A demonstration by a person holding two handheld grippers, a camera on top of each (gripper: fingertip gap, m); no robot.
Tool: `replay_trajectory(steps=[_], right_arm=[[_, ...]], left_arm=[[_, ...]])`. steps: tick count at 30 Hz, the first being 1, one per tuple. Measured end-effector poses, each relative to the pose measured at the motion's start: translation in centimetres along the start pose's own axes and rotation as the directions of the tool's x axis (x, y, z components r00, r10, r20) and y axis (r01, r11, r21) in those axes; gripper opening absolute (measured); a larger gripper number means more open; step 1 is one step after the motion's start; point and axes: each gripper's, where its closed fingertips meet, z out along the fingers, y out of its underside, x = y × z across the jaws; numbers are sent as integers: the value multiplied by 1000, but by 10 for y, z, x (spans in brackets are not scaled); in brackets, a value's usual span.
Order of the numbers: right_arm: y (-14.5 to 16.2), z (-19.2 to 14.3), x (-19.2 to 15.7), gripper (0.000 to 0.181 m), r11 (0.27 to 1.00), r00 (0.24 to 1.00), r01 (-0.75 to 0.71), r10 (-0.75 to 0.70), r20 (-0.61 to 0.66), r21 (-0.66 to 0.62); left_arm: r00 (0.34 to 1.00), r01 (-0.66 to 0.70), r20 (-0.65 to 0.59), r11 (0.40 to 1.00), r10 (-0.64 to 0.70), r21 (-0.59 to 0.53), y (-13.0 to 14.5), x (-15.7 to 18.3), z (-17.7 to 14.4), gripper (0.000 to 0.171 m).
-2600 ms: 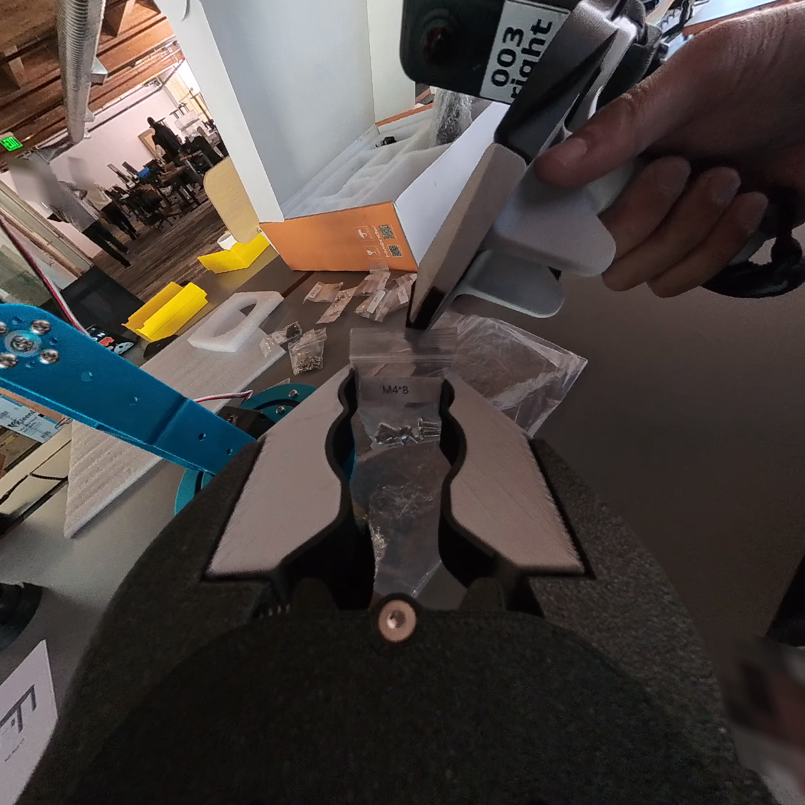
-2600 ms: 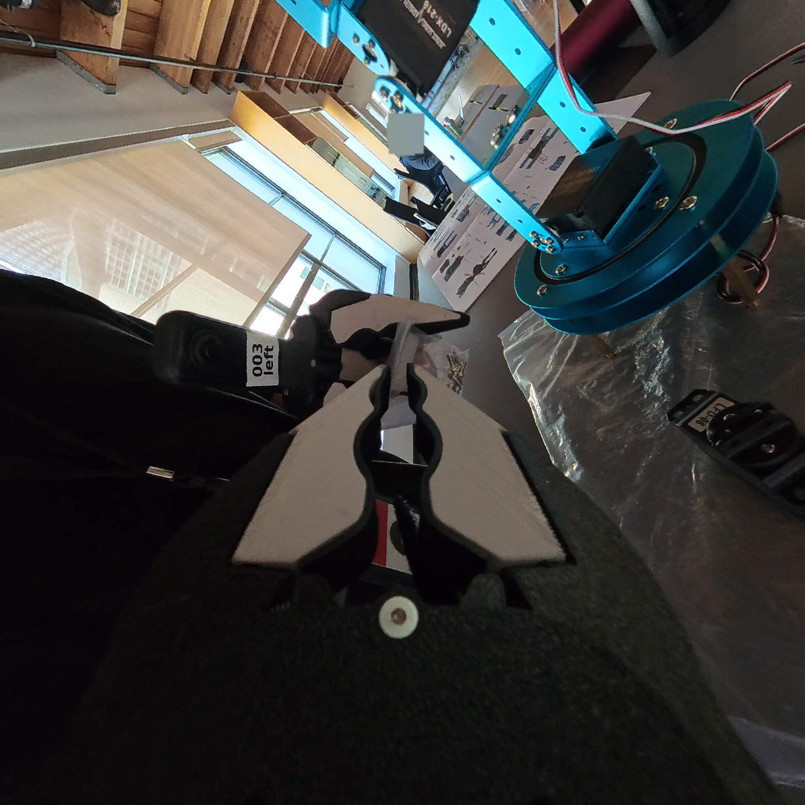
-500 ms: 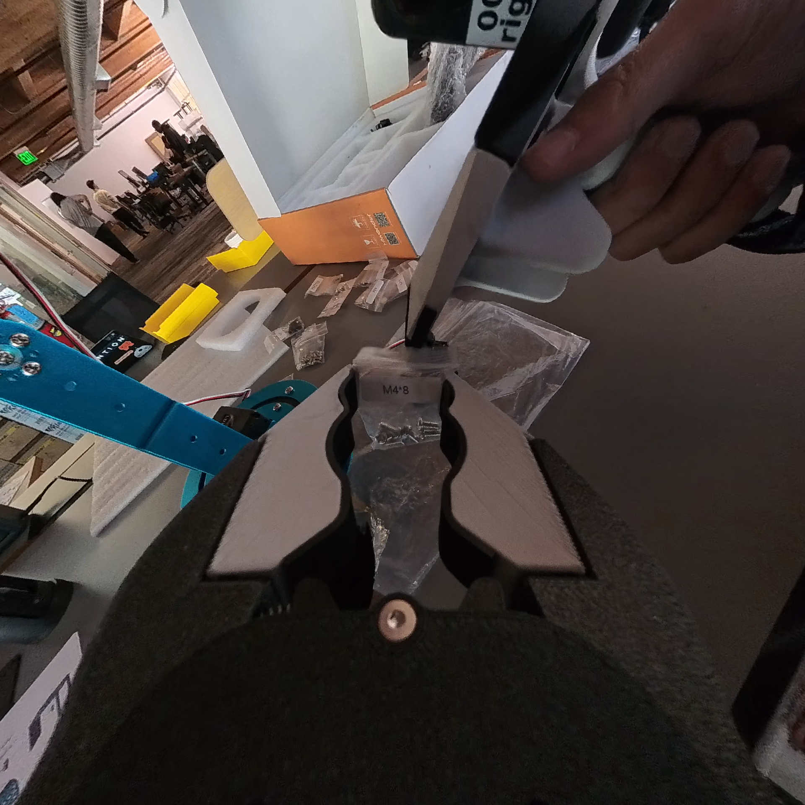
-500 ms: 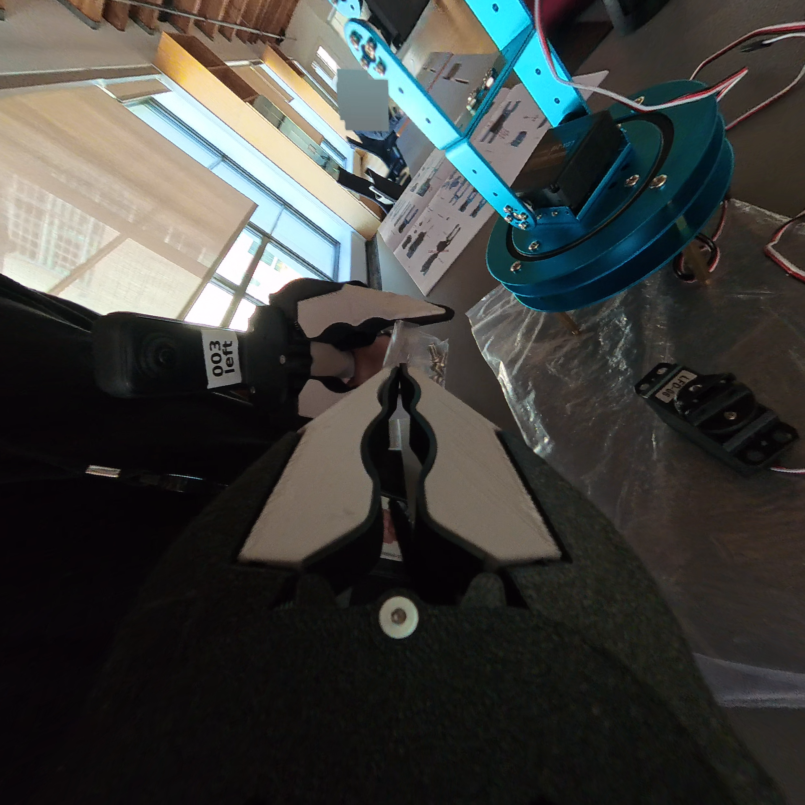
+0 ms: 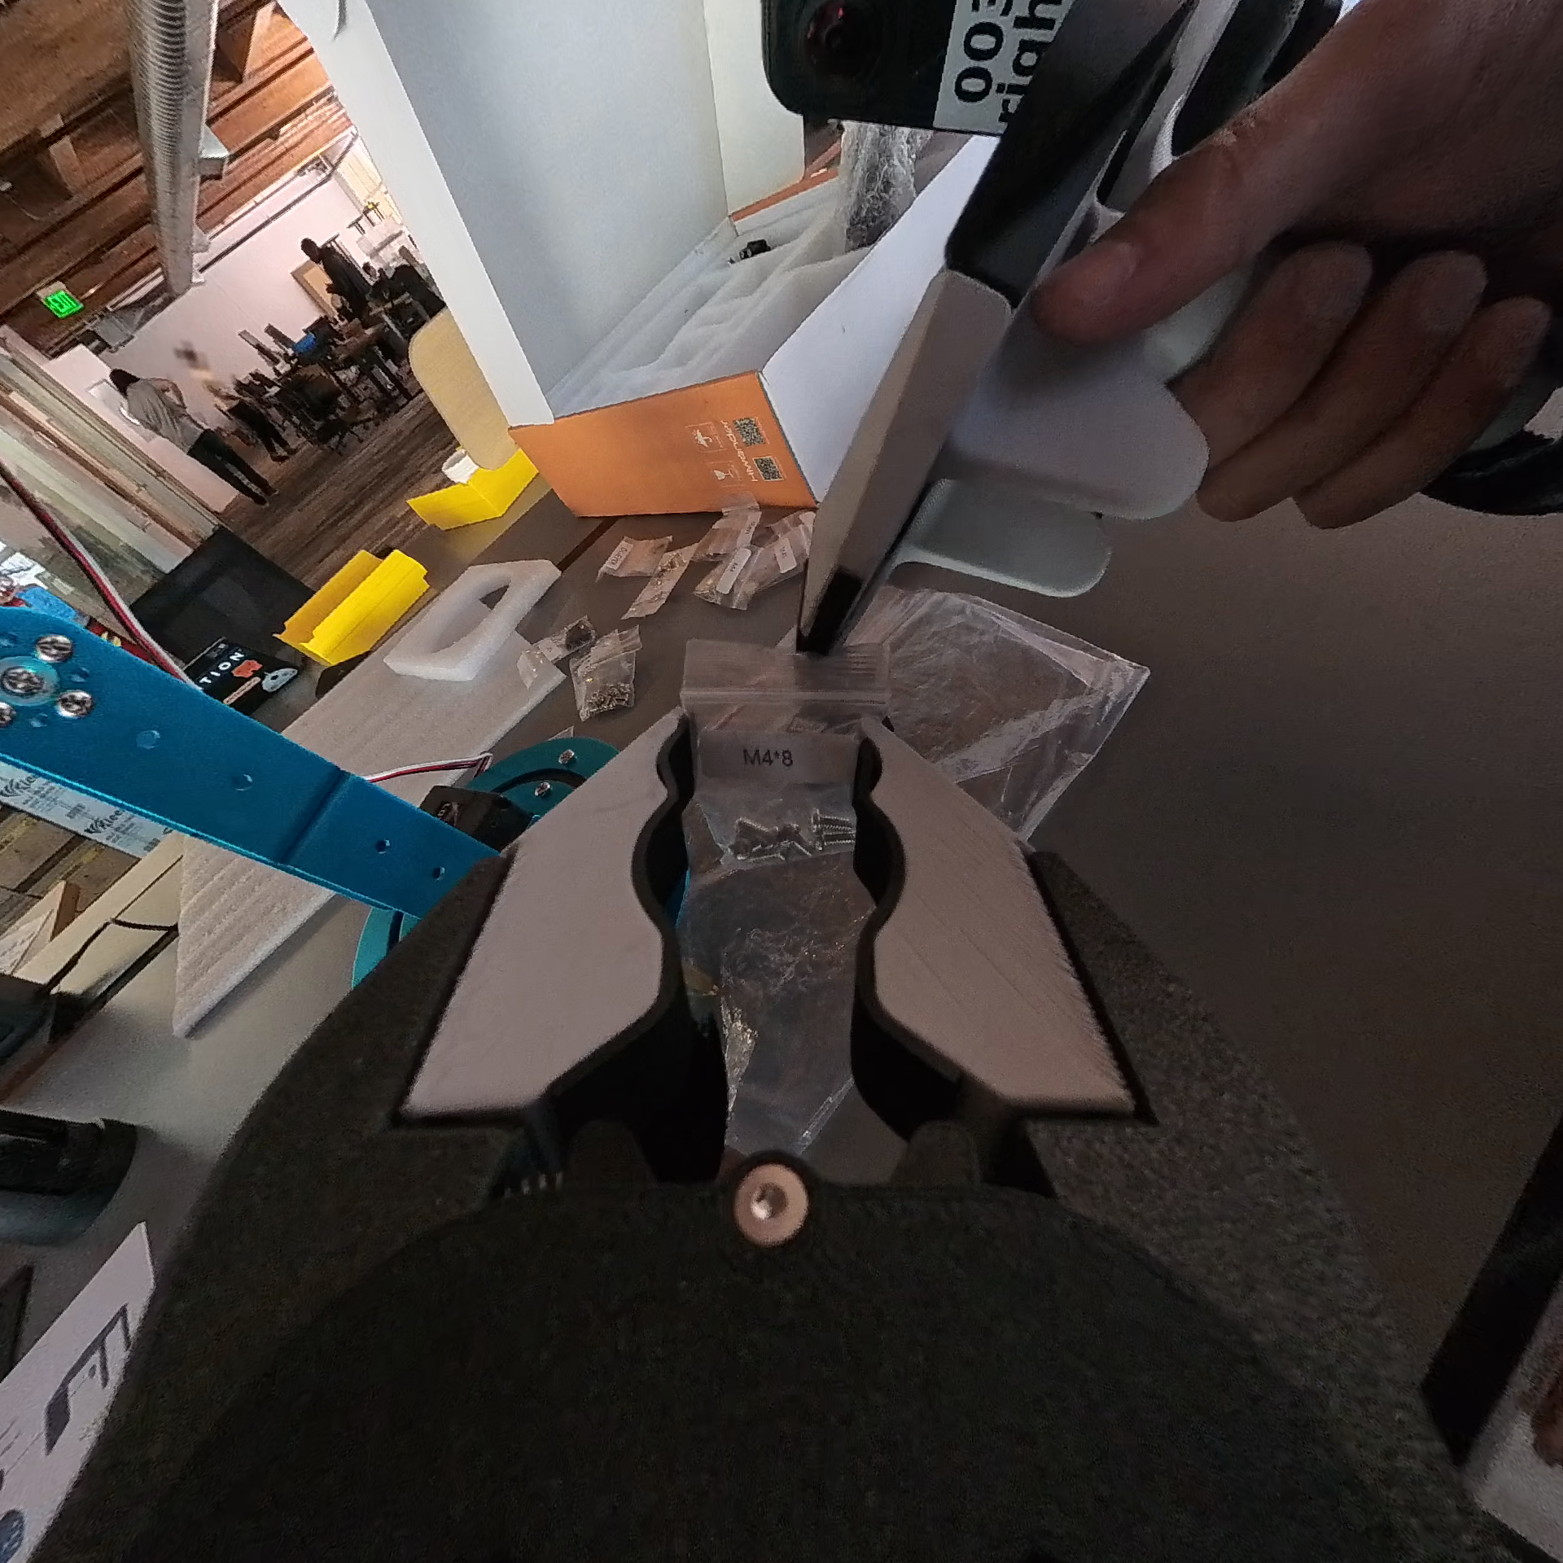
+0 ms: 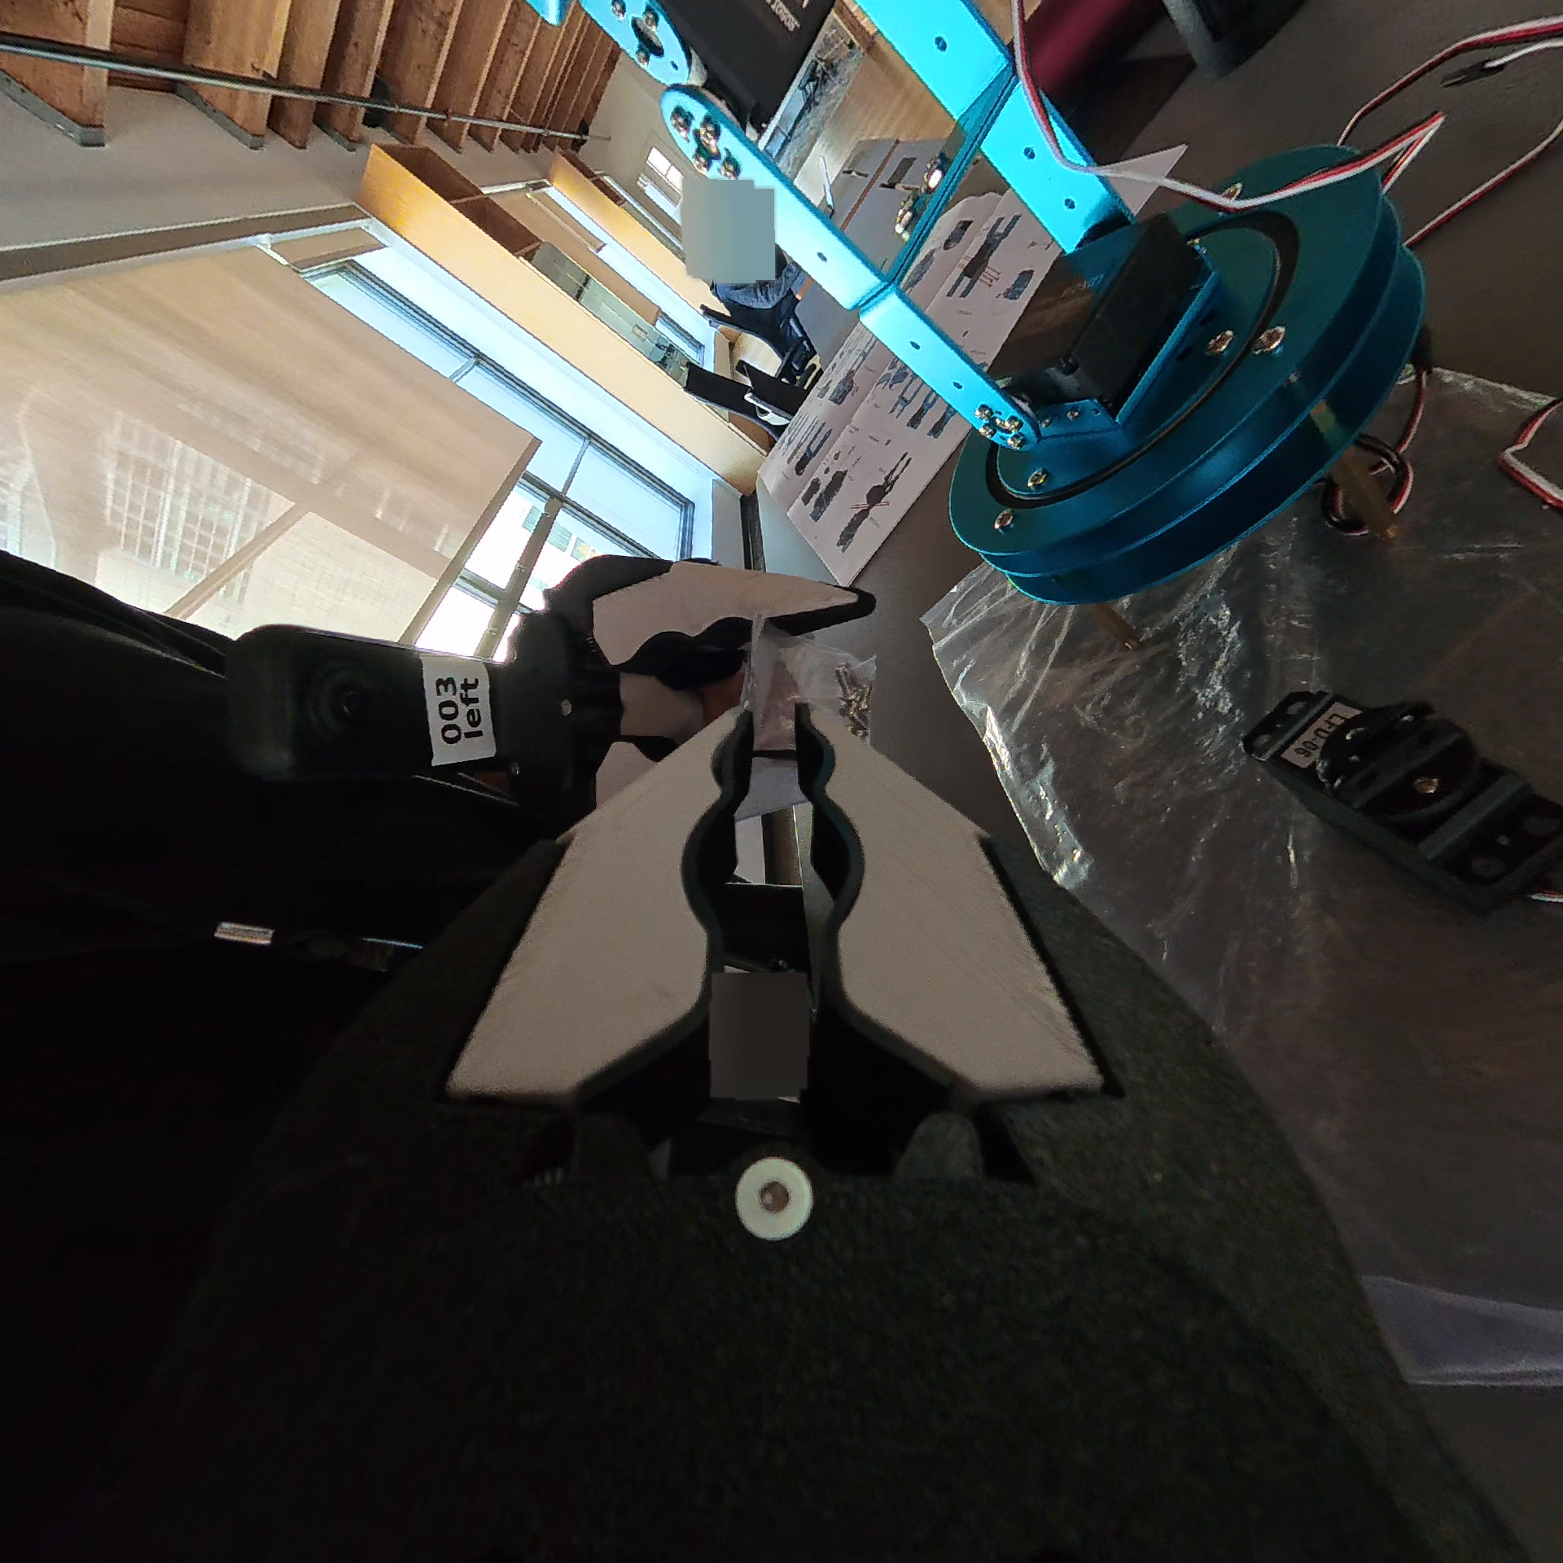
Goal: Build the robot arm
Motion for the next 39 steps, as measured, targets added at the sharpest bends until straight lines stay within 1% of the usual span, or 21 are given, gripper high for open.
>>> replay_trajectory(steps=[9,12,15,18,24,28,35,39], right_arm=[[3,3,-5,17,999,1000,21,-21,-2,-30],[6,5,-3,17,999,999,26,-27,-20,-47],[2,4,-6,16,1000,1000,13,-13,7,-22],[-3,-1,-2,16,1000,1000,12,-12,-18,3],[1,4,-2,17,1000,999,21,-21,-28,-24],[-1,5,-1,18,1000,999,19,-19,-28,-17],[1,5,6,17,999,996,33,-36,-78,-37],[2,4,5,16,998,995,39,-42,-85,-44]], left_arm=[[1000,-6,2,1000,6,-10,2,1,1,35],[1000,-5,3,1000,5,-3,1,0,1,34],[1000,-11,5,1000,11,-1,0,0,1,34],[1000,-11,4,1000,11,1,0,0,1,34],[1000,-18,0,1000,18,-6,2,3,1,34],[1000,-11,3,1000,11,-4,1,1,1,34],[1000,-15,5,1000,15,-11,4,0,1,34],[1000,-16,4,1000,16,-12,4,2,0,34]])
